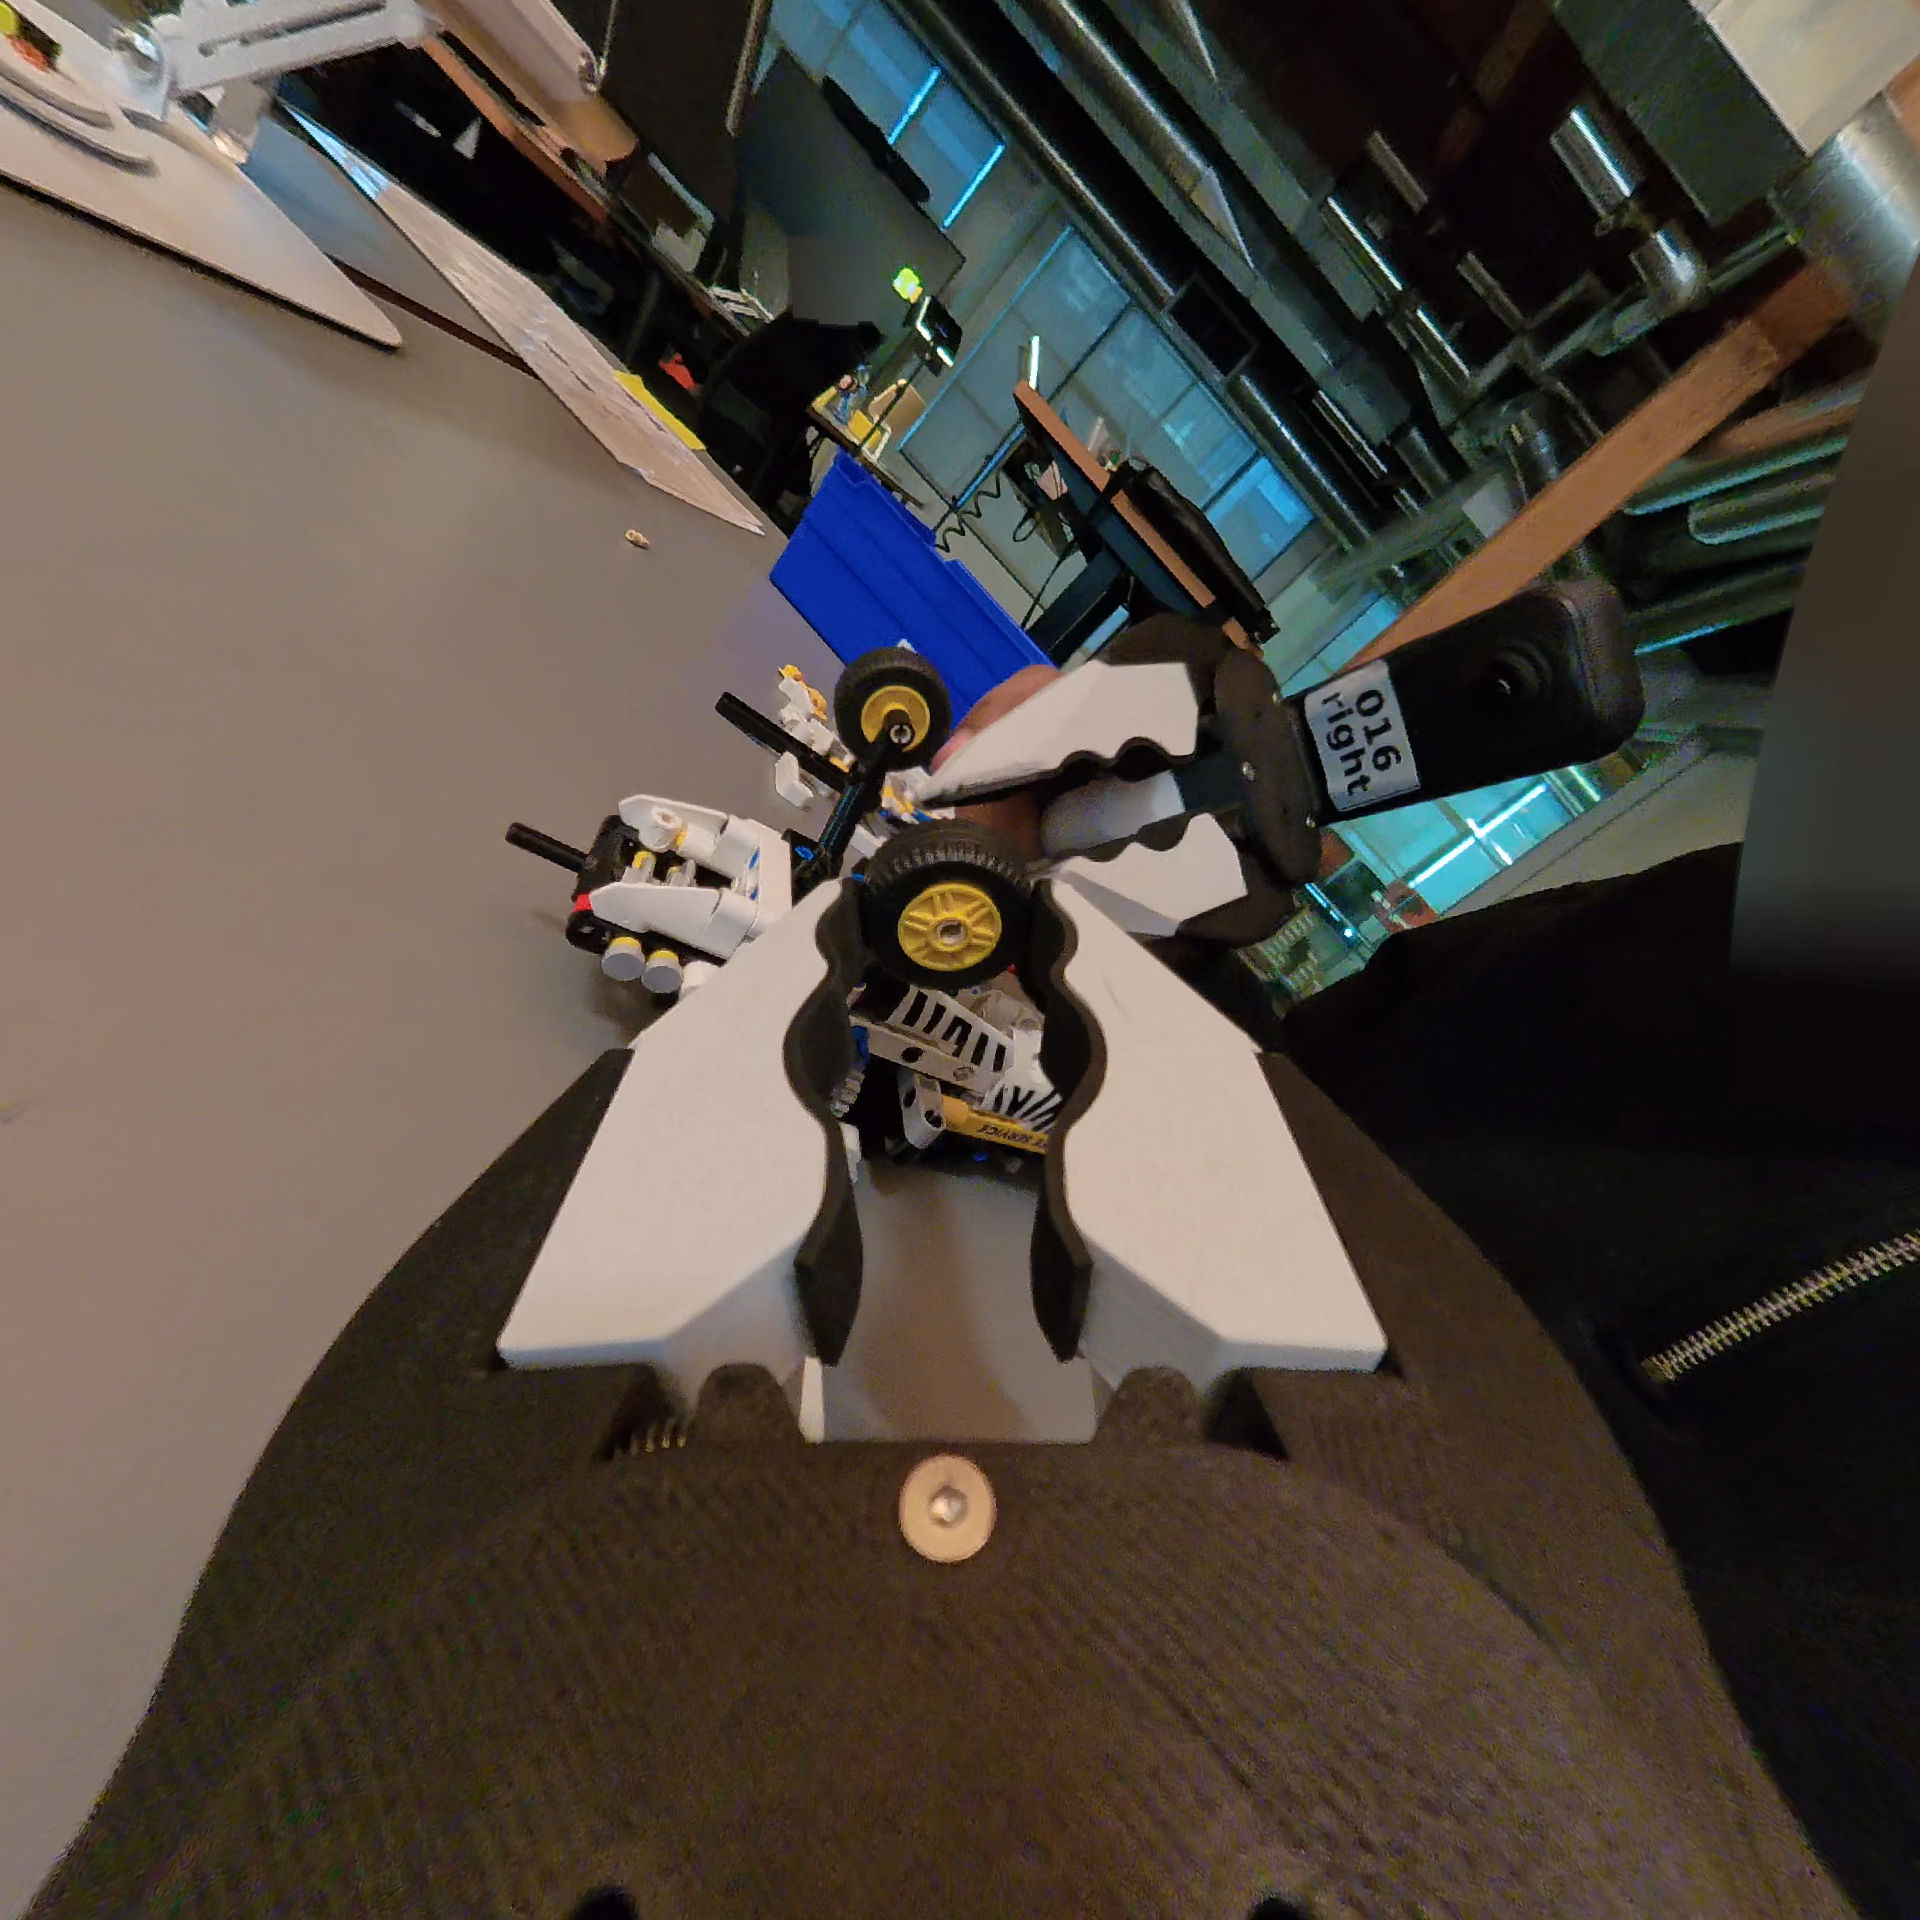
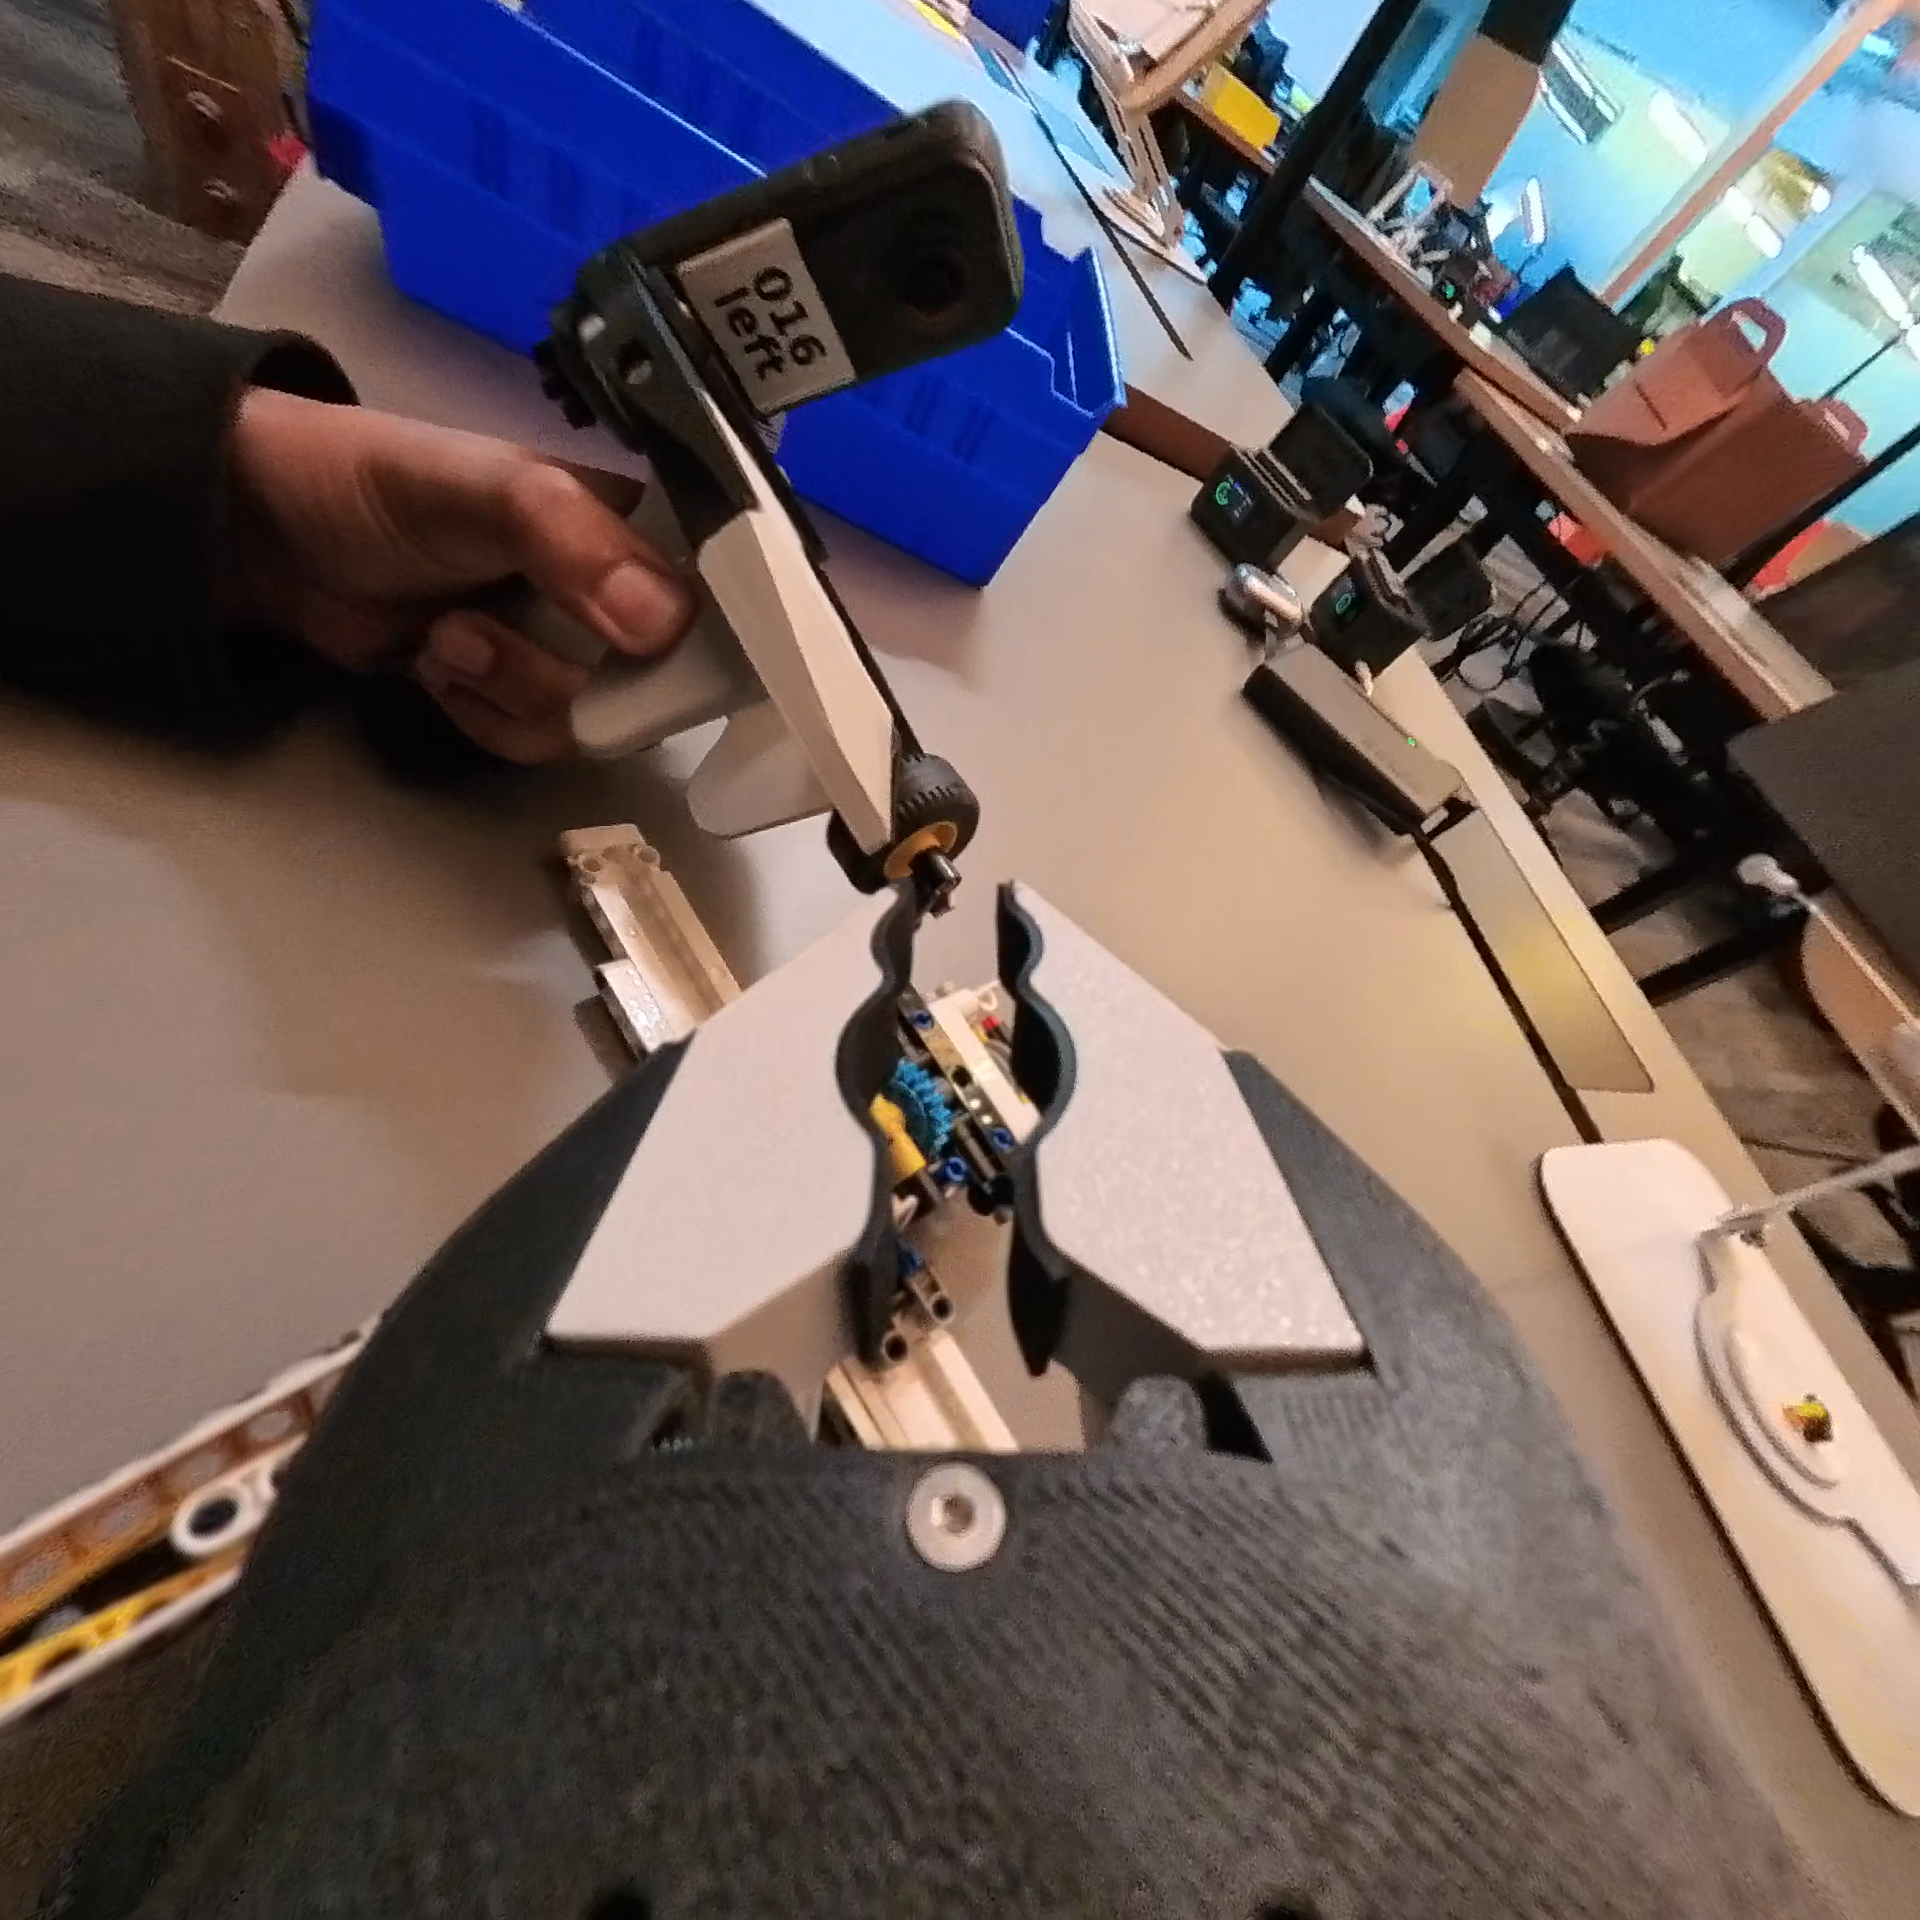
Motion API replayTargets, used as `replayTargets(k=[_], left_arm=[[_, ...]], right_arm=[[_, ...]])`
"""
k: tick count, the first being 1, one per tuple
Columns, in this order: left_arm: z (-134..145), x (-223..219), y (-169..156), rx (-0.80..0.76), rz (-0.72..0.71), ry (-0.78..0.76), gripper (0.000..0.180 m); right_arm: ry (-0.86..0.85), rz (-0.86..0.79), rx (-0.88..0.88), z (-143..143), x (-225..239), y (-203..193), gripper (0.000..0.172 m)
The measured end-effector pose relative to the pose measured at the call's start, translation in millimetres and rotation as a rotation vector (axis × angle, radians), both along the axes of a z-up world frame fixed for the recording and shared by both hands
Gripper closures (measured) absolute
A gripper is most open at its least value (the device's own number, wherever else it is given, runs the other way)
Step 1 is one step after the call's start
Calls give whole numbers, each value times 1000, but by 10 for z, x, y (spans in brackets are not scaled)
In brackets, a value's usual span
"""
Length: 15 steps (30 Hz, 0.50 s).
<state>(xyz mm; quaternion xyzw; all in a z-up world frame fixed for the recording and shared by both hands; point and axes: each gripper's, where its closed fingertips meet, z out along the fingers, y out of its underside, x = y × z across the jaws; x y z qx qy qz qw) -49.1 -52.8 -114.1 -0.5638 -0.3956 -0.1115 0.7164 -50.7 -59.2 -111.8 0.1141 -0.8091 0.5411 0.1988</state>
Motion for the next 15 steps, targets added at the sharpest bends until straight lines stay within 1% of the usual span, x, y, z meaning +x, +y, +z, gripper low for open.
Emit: replayTargets(k=[2, 4, 6, 8, 9, 10, 12, 14, 15], left_arm=[[-2, 15, 20, -7, -16, 3, 154], [-2, 23, 32, -5, -29, 0, 154], [-2, 24, 32, -6, -27, 1, 154], [-2, 21, 34, -12, -23, 4, 154], [-1, 18, 33, -11, -23, 3, 154], [-1, 17, 32, -9, -22, 1, 154], [-2, 14, 29, -14, -16, 2, 154], [-4, 13, 28, -23, -8, 8, 154], [-3, 12, 27, -22, -7, 7, 153]], right_arm=[[6, 20, 19, 48, 9, 61, 165], [14, 51, 87, 127, -8, 147, 163], [8, 130, 217, 160, -15, 206, 152], [-16, 226, 350, 184, -28, 174, 152], [-49, 289, 394, 195, 0, 128, 155], [-94, 349, 438, 190, 36, 82, 158], [-169, 430, 547, 125, 57, 23, 157], [-171, 459, 642, 44, -3, -7, 157], [-171, 476, 653, 38, -7, -35, 160]])
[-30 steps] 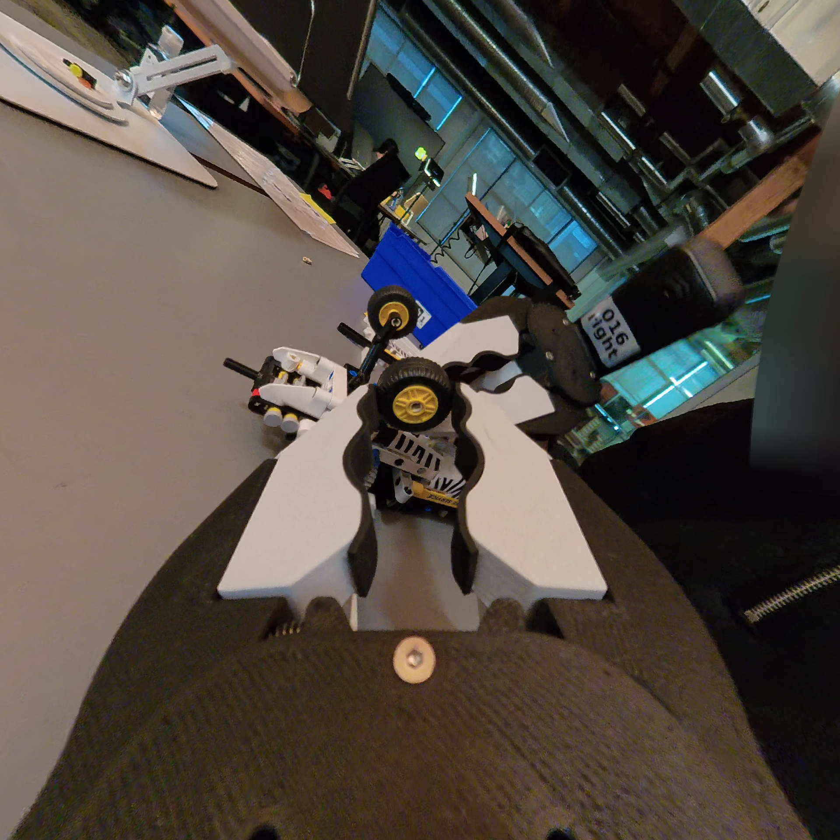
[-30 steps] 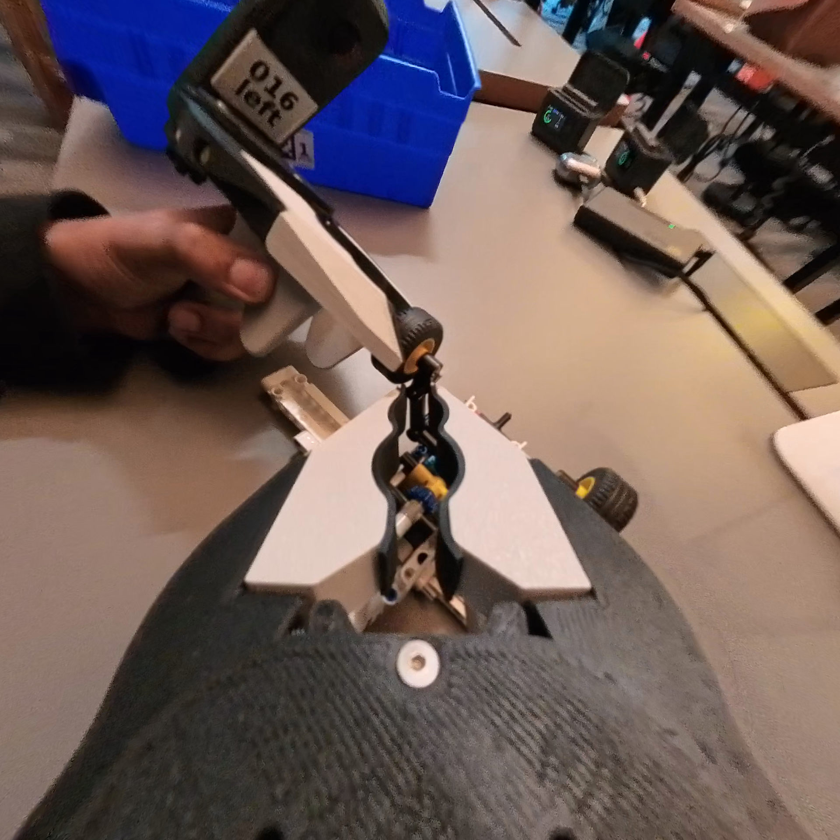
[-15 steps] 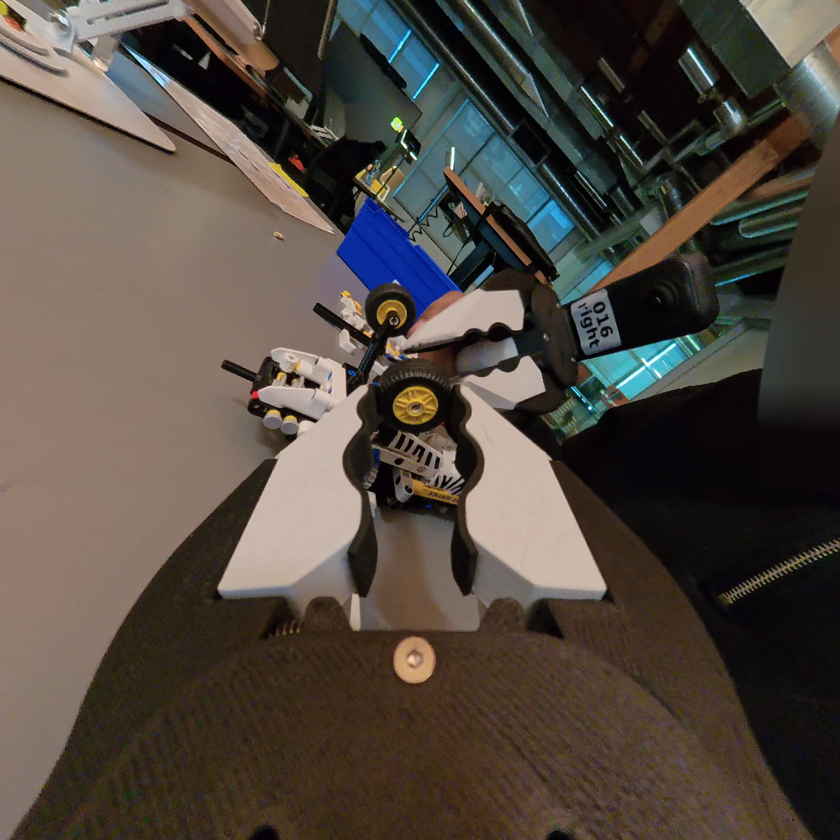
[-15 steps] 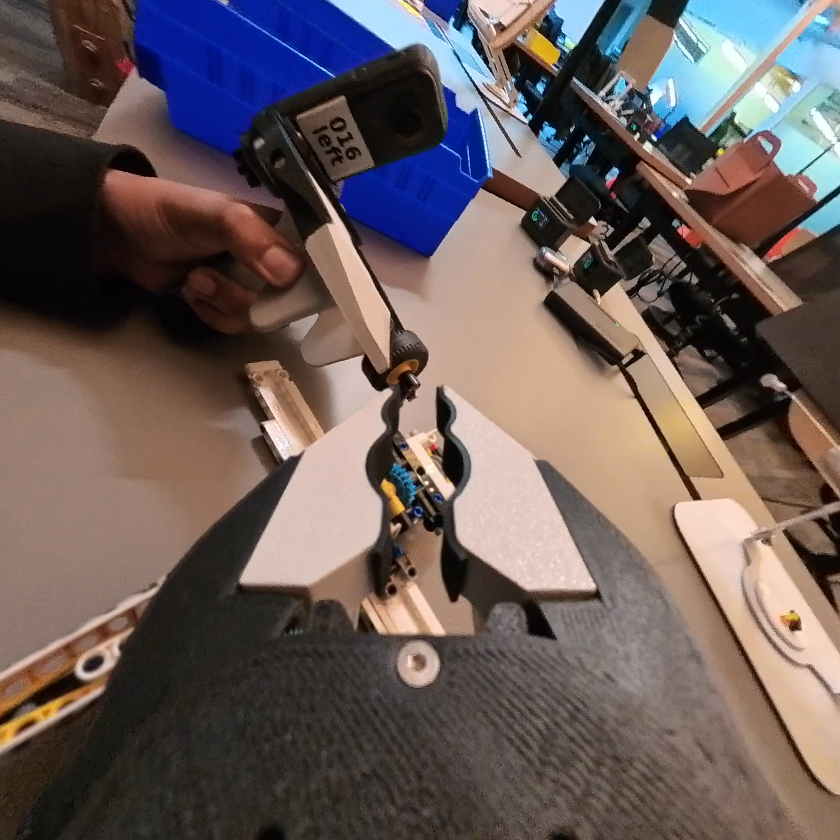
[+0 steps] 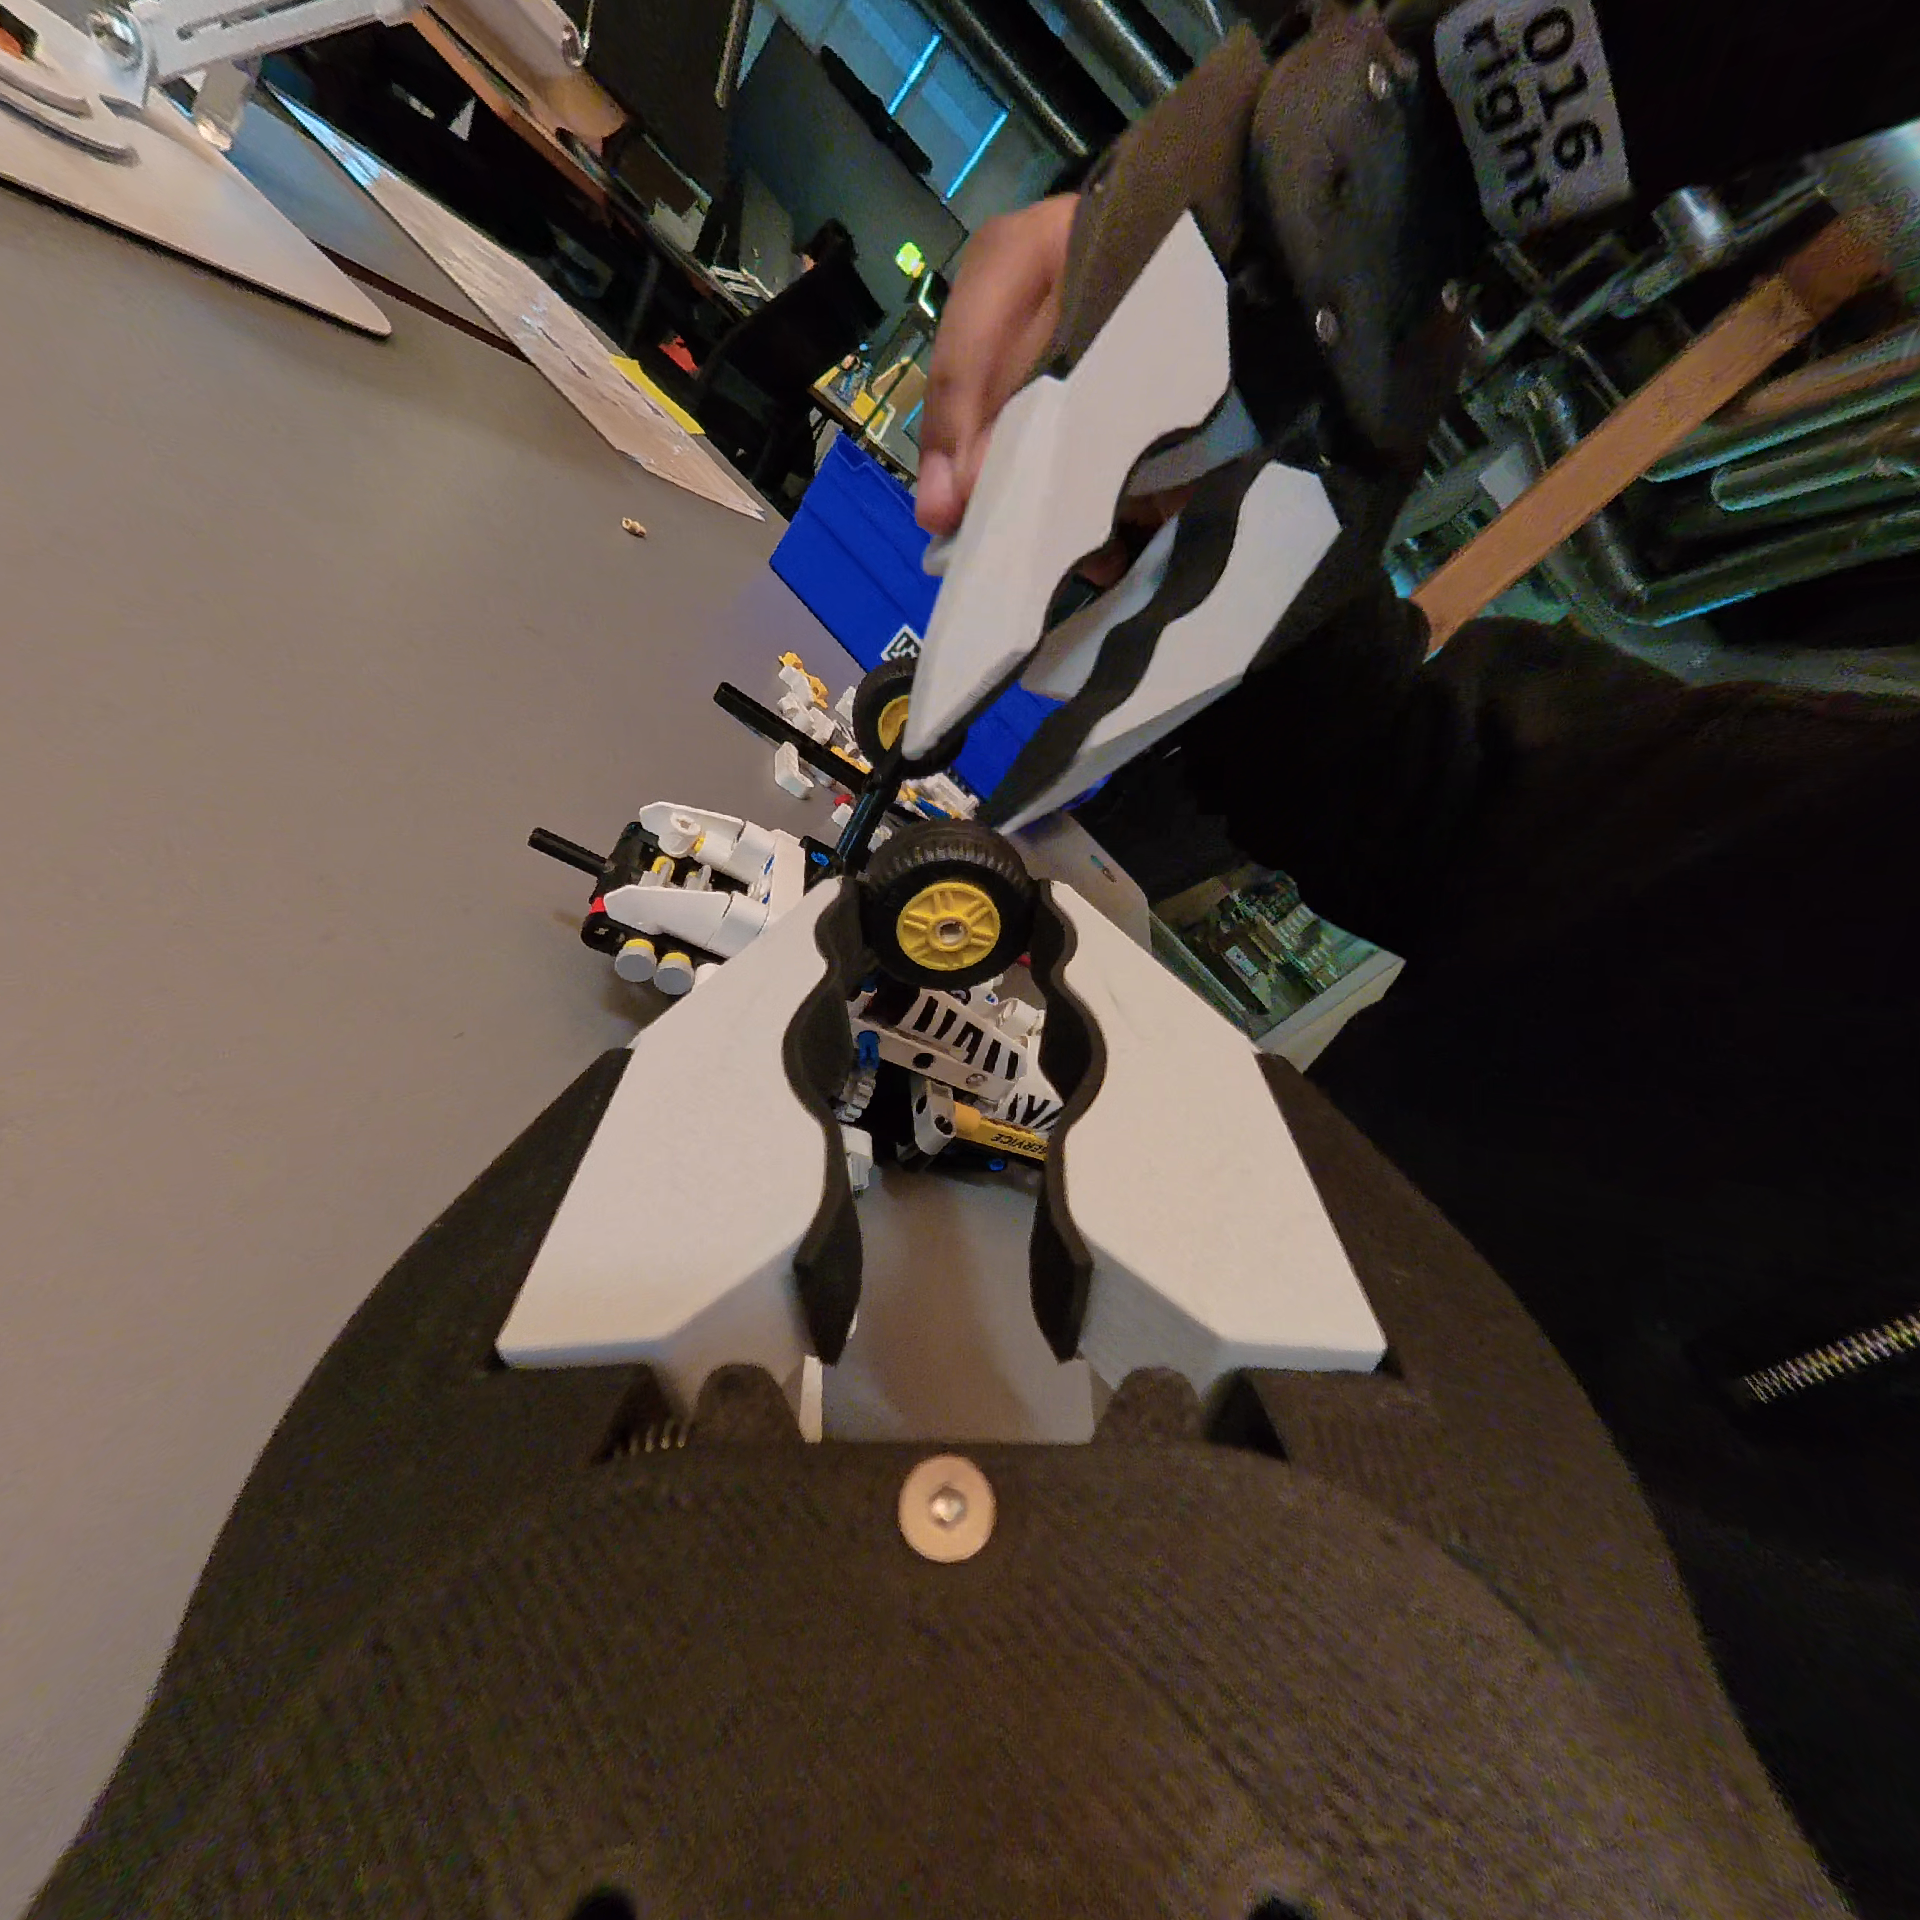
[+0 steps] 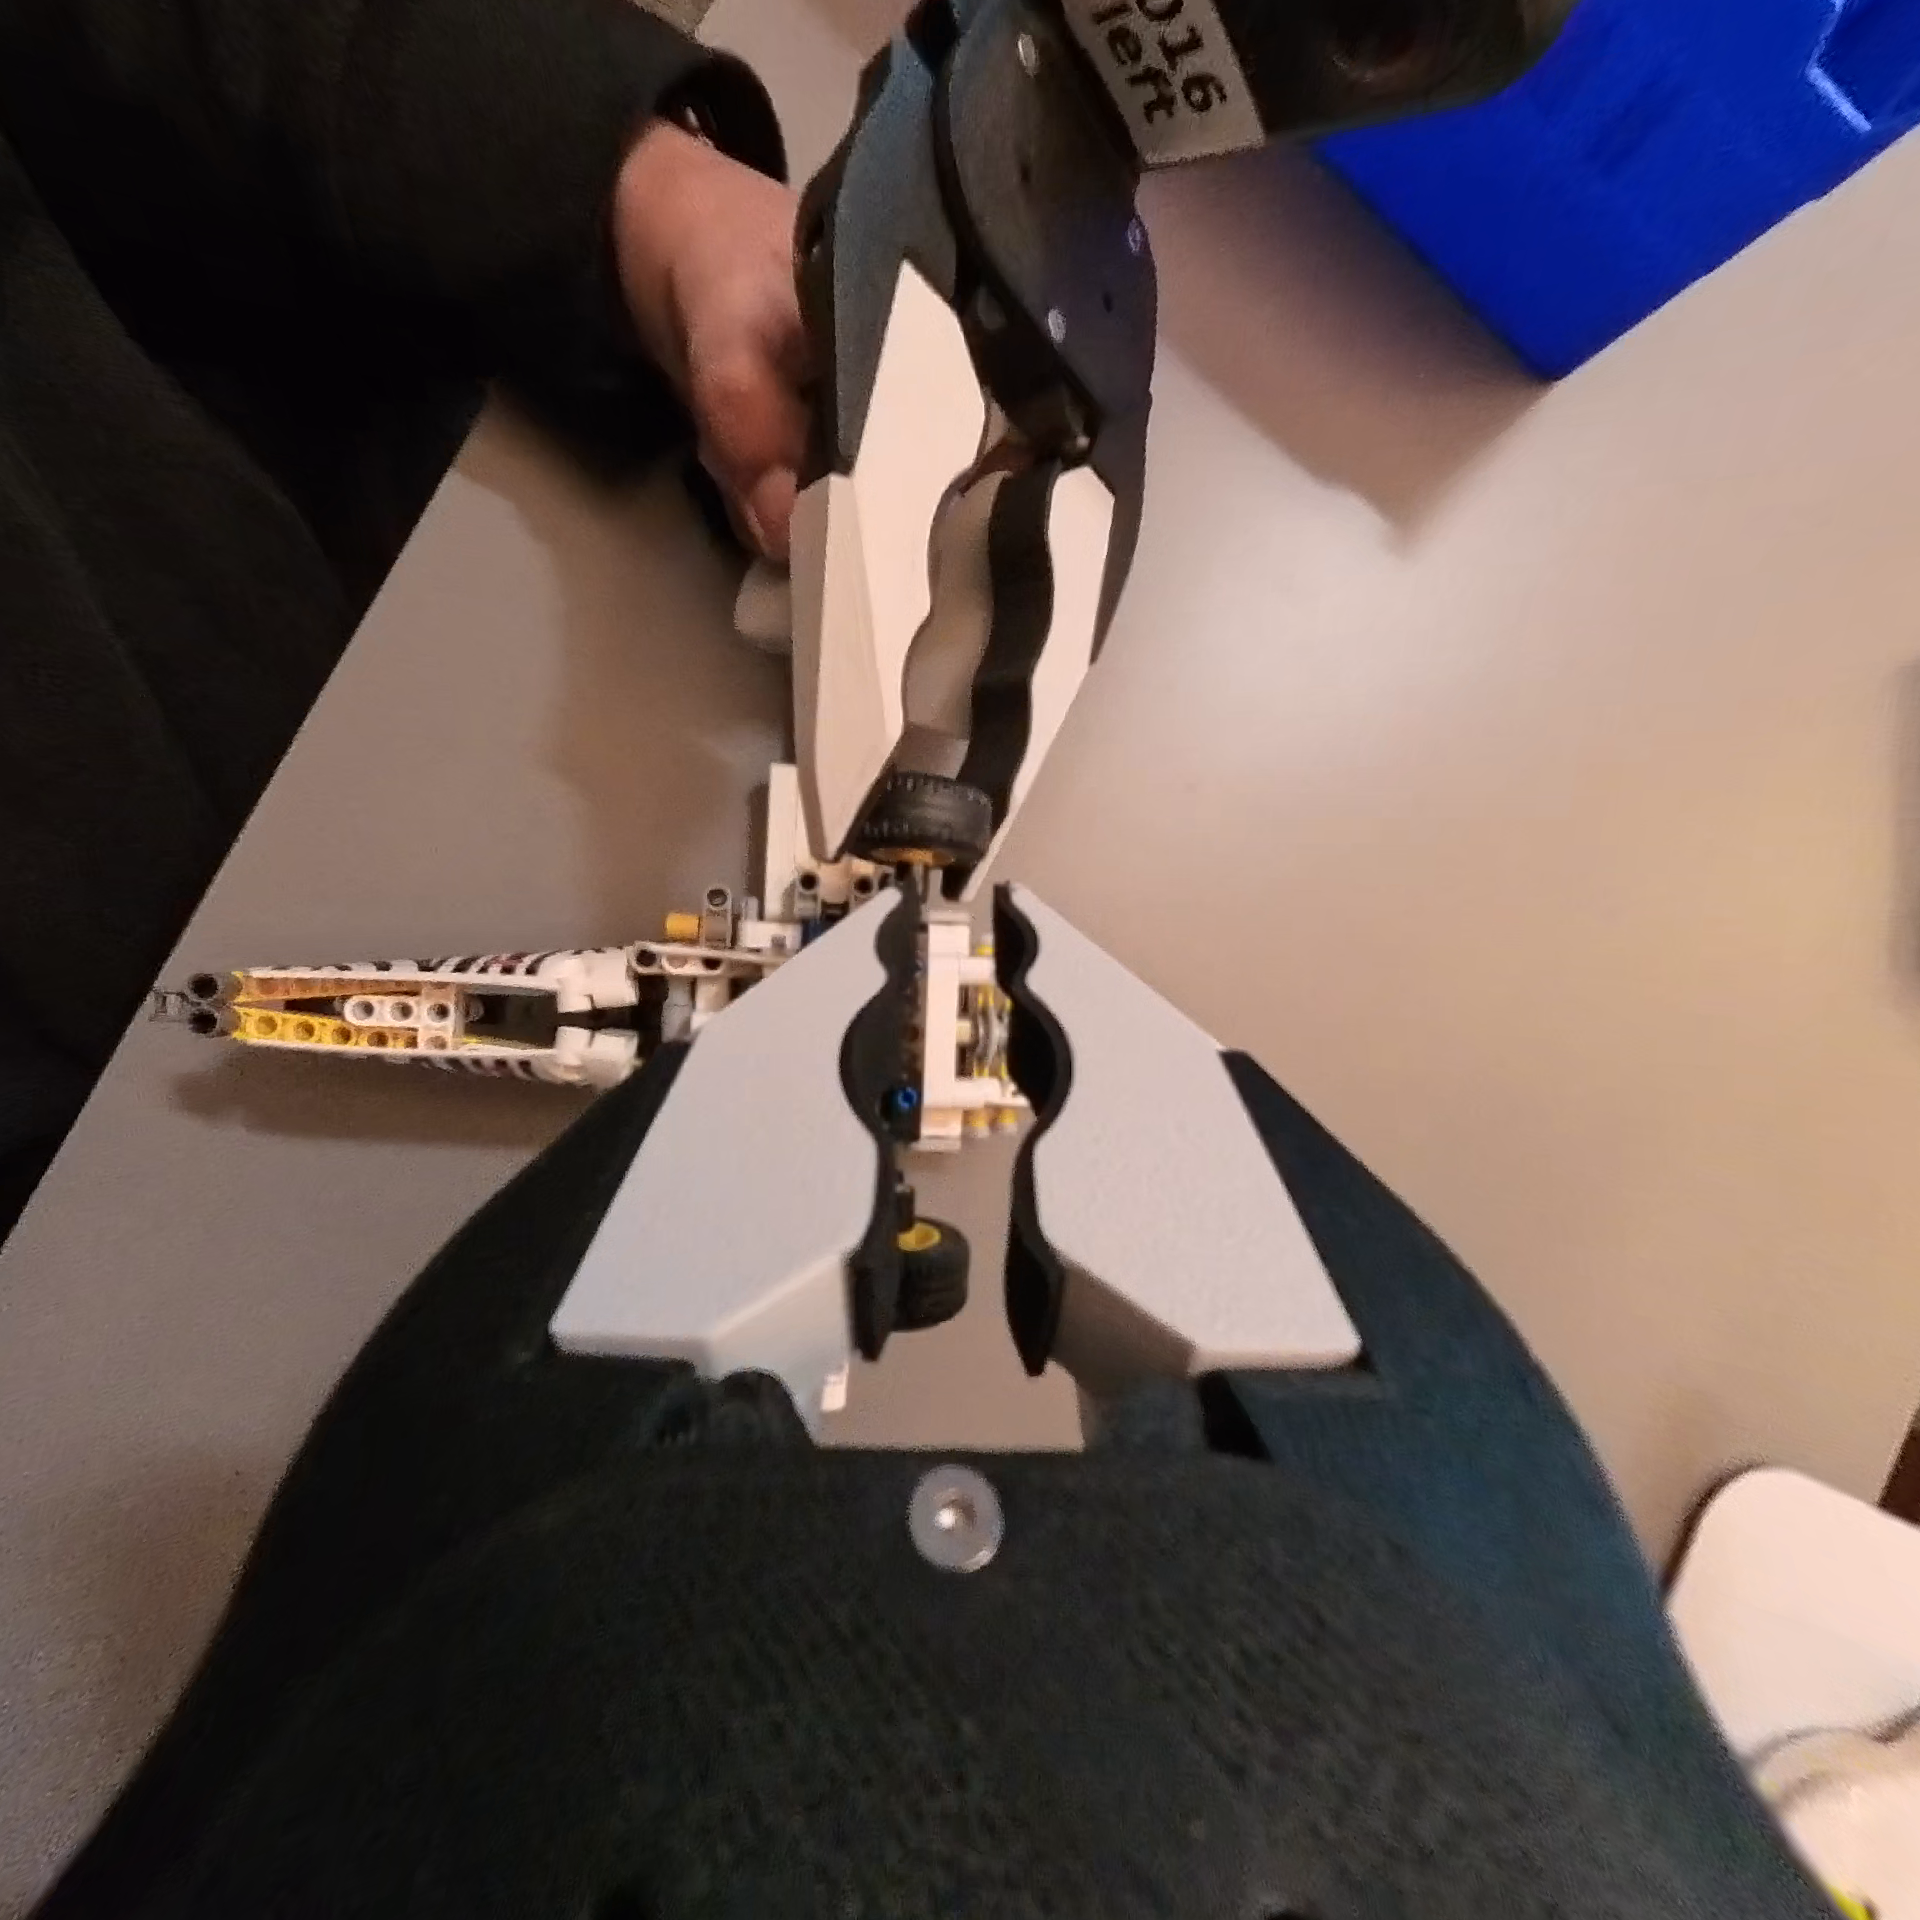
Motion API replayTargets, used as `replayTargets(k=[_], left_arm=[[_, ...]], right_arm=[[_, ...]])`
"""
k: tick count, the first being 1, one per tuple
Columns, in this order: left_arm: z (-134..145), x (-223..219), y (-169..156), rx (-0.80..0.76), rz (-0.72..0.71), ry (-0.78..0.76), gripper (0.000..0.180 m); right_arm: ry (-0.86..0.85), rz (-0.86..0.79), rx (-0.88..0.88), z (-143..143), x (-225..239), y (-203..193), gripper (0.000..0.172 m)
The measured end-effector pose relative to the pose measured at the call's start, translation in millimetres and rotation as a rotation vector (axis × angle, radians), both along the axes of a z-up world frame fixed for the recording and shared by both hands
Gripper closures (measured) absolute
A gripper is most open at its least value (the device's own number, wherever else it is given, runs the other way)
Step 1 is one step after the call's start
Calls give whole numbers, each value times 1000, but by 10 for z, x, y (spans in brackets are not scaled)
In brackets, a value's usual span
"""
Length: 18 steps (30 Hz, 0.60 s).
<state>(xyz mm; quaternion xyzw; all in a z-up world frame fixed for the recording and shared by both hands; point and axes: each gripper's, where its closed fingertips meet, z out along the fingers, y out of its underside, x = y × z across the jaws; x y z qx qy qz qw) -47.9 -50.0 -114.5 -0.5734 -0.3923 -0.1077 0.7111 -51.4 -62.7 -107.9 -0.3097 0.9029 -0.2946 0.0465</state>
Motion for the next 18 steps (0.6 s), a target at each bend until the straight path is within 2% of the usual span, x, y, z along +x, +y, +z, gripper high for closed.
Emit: replayTargets(k=[3, 9, 18], left_arm=[[0, -5, -2, 2, 3, -3, 154], [0, -7, -3, 15, -3, -16, 153], [-4, -2, -7, 20, -2, -24, 153]], right_arm=[[-7, 43, 40, -32, 39, -17, 167], [49, 64, 139, -103, 24, 62, 159], [64, 89, 174, -194, 90, 13, 166]])
